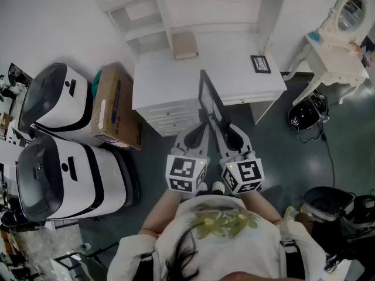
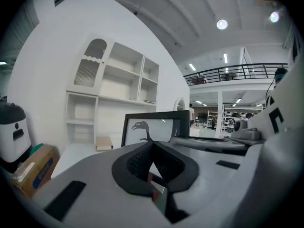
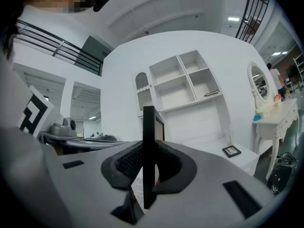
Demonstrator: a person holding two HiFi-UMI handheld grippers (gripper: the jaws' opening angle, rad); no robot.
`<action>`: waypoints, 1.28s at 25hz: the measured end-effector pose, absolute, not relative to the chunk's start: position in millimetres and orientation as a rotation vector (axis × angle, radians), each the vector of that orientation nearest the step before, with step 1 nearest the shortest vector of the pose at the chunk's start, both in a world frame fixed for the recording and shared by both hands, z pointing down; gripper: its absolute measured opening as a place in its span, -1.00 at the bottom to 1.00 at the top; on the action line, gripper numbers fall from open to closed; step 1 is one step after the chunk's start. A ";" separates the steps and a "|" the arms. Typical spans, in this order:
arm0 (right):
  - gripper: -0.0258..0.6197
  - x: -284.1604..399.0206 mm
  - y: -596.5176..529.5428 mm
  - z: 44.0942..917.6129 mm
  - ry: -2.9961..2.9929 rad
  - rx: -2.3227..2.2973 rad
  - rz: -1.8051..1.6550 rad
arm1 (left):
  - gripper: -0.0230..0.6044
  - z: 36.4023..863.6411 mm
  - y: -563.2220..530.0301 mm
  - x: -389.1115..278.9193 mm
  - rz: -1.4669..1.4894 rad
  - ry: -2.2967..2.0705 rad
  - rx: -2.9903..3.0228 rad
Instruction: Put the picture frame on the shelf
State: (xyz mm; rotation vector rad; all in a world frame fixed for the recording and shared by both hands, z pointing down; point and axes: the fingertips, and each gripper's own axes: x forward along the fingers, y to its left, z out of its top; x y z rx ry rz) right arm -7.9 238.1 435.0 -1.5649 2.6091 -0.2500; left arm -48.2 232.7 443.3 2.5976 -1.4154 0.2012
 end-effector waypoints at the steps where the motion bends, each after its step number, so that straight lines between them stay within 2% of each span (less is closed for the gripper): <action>1: -0.66 -6.7 238.3 435.4 2.607 -1.566 -0.250 | -0.84 443.9 233.3 -47.5 0.200 -1.415 2.597; 32: -0.67 41.6 226.2 441.6 2.613 -1.475 -0.265 | -0.84 462.5 225.0 0.2 0.206 -1.437 2.561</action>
